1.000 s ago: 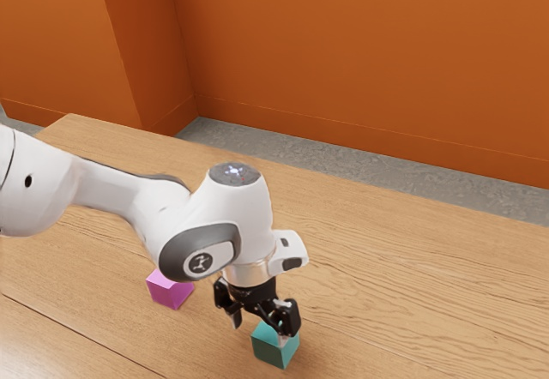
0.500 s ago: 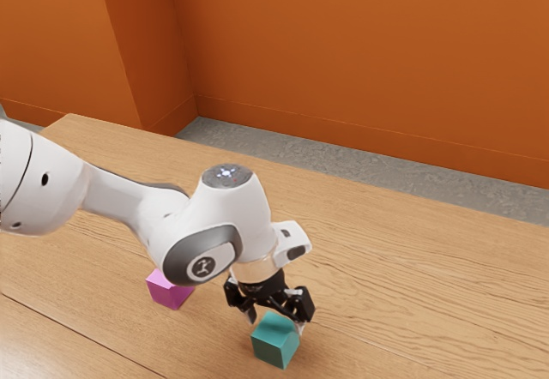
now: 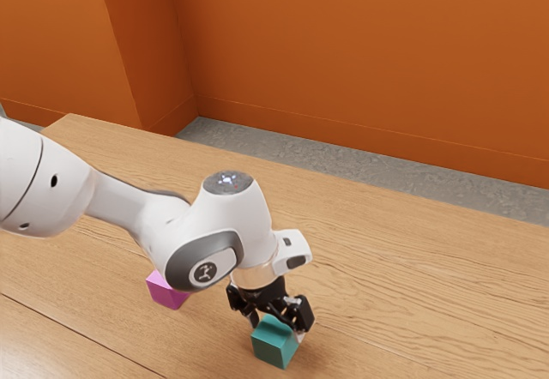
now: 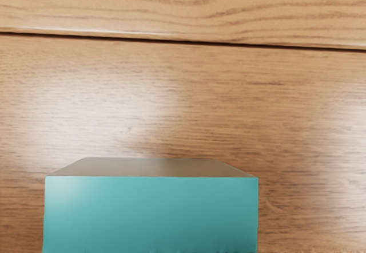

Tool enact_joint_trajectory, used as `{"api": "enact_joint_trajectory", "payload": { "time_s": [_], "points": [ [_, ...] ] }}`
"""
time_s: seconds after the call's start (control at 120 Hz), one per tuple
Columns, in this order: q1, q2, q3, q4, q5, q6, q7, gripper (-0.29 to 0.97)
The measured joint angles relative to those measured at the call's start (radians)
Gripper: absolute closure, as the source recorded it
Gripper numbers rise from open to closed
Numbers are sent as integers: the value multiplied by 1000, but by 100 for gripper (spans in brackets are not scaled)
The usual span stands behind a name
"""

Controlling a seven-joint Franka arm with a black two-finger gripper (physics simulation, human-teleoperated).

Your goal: Pick up the blue block with one arm, and put the blue block on the pink block with one arm

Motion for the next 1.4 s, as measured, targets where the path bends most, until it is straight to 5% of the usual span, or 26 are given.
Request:
{"api": "enact_joint_trajectory", "payload": {
  "time_s": [0.633,0.992,1.4],
  "points": [
    [0,39,5,-9,22,0,63,8],
    [0,51,5,-14,33,-2,73,30],
    [4,-32,7,-14,53,-43,55,40]
  ]
}}
